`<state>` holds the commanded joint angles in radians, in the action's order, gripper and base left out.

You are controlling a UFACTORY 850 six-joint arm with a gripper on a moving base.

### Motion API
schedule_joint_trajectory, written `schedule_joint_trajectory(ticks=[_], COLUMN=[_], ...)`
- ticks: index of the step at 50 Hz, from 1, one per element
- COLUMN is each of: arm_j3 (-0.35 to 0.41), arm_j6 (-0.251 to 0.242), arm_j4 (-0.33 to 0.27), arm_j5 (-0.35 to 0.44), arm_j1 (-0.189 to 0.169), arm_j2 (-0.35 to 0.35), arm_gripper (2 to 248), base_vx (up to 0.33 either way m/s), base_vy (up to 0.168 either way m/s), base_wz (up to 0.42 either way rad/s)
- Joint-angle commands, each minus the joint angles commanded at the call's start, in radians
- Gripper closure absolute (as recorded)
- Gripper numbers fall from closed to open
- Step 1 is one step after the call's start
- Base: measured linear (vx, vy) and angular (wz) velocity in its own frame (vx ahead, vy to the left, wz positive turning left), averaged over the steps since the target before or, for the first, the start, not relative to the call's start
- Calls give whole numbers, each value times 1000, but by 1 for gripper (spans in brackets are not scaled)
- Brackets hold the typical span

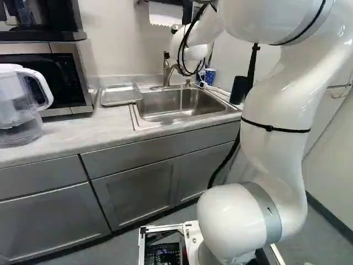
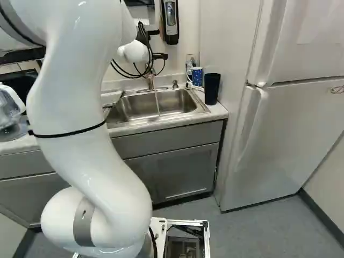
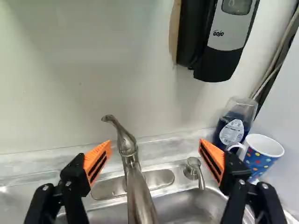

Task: Rinse the cup and place it in the tray

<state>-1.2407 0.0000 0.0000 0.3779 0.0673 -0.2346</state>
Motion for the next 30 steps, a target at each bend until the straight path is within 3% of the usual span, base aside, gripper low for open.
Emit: schedule_joint_trajectory(ticks=[30], arm_j3=[161], arm_j6=[0], arm_j4=[0], arm_j5=[0], arm_j1=[5], arm_j2=[149], arm_gripper=[3], base_vx=[0], base_vy=[0], base_wz=[0])
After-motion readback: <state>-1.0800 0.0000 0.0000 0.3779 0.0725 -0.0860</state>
